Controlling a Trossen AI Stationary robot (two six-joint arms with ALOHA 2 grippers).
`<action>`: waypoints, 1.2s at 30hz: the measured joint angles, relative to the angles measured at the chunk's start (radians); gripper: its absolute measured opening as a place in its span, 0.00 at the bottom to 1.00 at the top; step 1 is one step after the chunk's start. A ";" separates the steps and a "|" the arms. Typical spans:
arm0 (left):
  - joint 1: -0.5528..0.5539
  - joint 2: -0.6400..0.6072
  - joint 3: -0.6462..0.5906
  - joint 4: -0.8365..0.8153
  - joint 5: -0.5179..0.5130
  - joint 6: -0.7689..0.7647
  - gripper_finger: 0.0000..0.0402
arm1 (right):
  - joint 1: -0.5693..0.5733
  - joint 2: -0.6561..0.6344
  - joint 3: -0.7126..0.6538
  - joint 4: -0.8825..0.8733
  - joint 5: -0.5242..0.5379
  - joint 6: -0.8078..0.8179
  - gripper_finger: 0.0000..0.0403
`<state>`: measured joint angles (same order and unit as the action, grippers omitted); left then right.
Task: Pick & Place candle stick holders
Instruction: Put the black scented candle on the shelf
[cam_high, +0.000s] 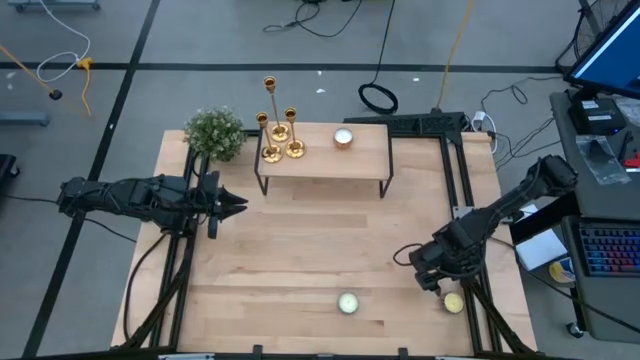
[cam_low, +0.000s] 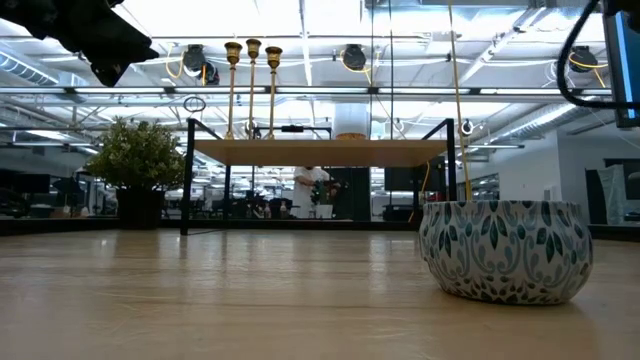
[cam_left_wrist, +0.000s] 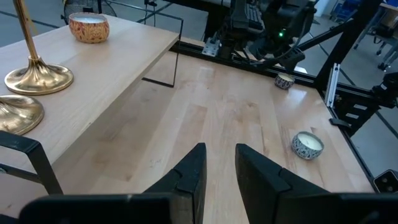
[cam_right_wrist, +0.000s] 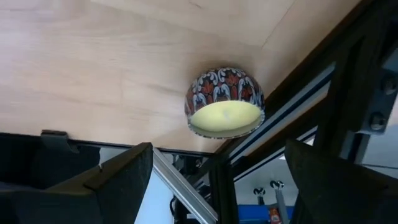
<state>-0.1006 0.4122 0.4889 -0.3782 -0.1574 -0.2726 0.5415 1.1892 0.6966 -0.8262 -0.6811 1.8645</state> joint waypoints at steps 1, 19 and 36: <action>0.000 0.000 0.000 0.000 0.000 0.000 0.21 | 0.011 0.000 -0.007 0.013 -0.001 0.018 0.89; 0.000 0.000 0.000 0.000 0.000 0.005 0.21 | 0.148 0.000 -0.137 0.274 0.004 0.308 0.89; 0.000 0.000 0.000 0.000 0.000 0.005 0.21 | 0.182 0.003 -0.187 0.311 0.056 0.361 0.89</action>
<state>-0.1006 0.4122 0.4889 -0.3782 -0.1574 -0.2680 0.7233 1.1927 0.5095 -0.5153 -0.6251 2.2252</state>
